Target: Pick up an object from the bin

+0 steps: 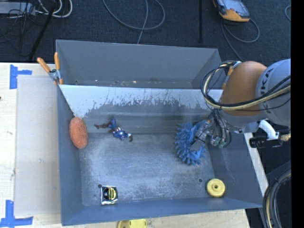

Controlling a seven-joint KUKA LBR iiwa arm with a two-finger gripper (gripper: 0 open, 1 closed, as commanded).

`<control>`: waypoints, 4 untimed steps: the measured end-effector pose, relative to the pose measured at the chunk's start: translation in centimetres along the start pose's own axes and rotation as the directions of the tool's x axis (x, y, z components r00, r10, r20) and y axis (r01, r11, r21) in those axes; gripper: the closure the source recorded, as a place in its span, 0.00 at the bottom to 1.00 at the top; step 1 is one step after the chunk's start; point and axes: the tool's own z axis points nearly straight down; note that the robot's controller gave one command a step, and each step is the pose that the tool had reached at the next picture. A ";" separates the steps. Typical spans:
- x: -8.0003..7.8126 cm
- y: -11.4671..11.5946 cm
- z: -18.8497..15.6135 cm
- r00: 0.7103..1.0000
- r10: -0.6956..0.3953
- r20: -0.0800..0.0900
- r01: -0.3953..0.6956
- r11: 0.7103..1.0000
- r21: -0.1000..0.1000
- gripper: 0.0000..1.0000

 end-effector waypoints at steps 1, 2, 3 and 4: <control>-1.9 1.5 -3.2 1.000 -0.027 0.009 0.027 1.000 -0.003 1.00; -2.0 1.6 -3.5 0.999 -0.030 0.010 0.030 1.000 -0.004 1.00; -3.0 -0.3 -5.4 0.996 -0.092 0.008 0.092 0.996 -0.001 1.00; -2.3 0.0 -11.3 0.997 -0.074 0.003 0.074 0.997 0.000 1.00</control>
Offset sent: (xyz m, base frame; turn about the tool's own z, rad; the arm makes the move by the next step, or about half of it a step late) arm 0.0151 -0.0008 0.0626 -0.0339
